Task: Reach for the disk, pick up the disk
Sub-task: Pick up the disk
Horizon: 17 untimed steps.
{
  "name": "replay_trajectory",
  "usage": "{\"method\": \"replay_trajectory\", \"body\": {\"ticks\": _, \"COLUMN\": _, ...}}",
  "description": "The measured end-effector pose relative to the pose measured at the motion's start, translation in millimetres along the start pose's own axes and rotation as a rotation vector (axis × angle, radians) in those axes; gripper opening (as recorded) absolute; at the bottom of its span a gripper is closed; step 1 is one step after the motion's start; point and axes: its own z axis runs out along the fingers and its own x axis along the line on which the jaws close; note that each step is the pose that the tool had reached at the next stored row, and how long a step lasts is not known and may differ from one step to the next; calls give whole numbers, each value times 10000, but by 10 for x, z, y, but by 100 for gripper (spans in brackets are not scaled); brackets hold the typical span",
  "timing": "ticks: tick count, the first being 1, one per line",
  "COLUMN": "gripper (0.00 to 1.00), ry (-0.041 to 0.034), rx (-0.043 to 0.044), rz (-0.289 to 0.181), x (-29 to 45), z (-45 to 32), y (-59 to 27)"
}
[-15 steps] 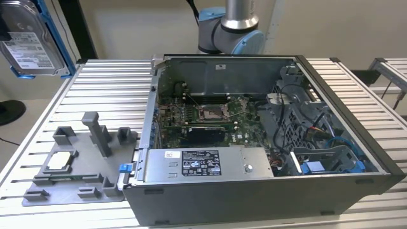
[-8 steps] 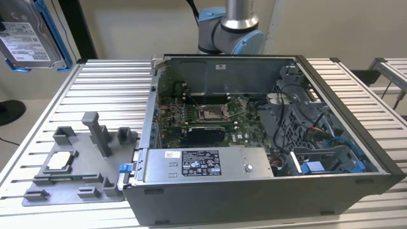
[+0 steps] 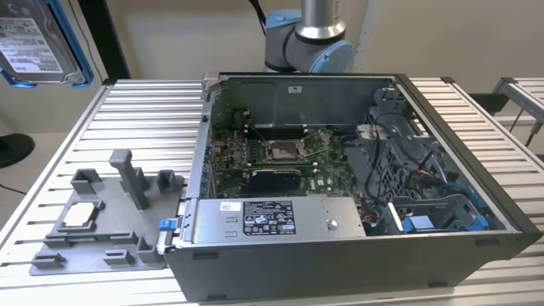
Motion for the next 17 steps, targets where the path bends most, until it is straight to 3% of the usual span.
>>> {"method": "replay_trajectory", "body": {"ticks": 12, "gripper": 0, "ry": 4, "rx": 1, "rz": 0, "x": -1, "z": 12, "y": -21}}
{"method": "replay_trajectory", "body": {"ticks": 17, "gripper": 0, "ry": 4, "rx": -6, "rz": 1, "x": -5, "z": 35, "y": -221}}
